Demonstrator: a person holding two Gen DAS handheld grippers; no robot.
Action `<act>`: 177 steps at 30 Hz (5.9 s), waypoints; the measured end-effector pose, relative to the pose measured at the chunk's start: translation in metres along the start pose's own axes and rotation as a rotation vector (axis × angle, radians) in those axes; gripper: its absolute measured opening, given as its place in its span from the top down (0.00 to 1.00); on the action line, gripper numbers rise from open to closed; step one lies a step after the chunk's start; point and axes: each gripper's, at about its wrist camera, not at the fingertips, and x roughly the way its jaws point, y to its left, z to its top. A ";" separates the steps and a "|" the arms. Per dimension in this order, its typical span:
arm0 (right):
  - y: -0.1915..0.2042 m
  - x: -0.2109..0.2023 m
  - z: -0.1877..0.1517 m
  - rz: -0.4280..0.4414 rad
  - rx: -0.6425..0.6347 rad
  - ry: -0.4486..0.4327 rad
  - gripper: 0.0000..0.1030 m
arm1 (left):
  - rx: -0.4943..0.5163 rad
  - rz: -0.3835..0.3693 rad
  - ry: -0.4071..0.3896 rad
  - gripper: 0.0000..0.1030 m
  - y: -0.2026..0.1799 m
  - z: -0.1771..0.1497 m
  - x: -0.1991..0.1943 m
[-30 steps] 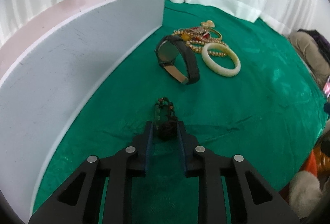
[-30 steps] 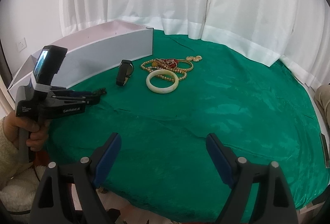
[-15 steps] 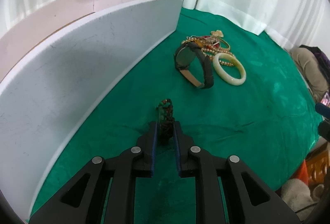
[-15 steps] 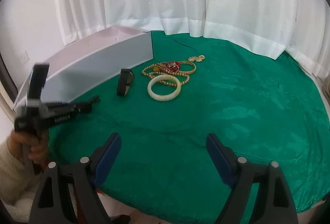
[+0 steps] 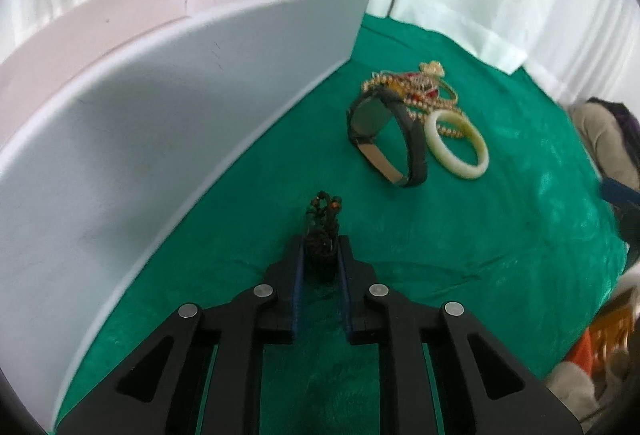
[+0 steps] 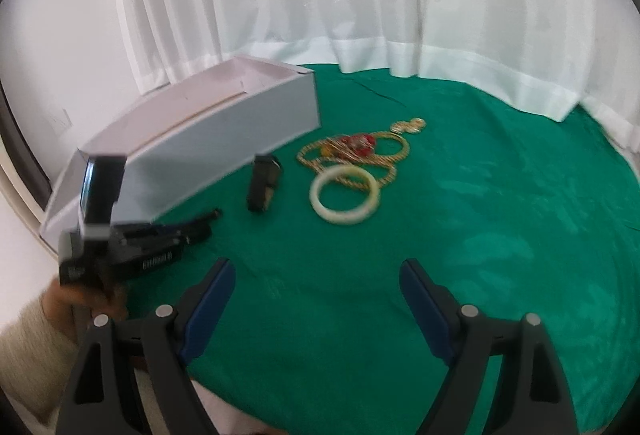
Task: Organize jewelry
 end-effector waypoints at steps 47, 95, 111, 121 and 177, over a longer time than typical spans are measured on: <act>0.055 0.087 0.053 0.173 -0.074 0.314 0.27 | -0.206 0.090 -0.193 0.87 0.070 0.015 -0.175; 0.175 0.090 0.149 0.139 -0.272 -0.027 0.20 | -0.300 0.327 -0.156 0.10 0.135 0.056 -0.130; 0.025 0.023 0.010 -0.159 -0.166 0.012 0.20 | -0.060 0.063 -0.095 0.04 -0.017 0.014 -0.091; -0.053 0.023 -0.071 -0.306 0.002 0.083 0.20 | 0.045 0.042 -0.006 0.04 -0.069 -0.022 -0.010; -0.072 0.010 -0.092 -0.299 0.154 -0.015 0.14 | 0.089 0.058 -0.021 0.01 -0.076 -0.045 0.003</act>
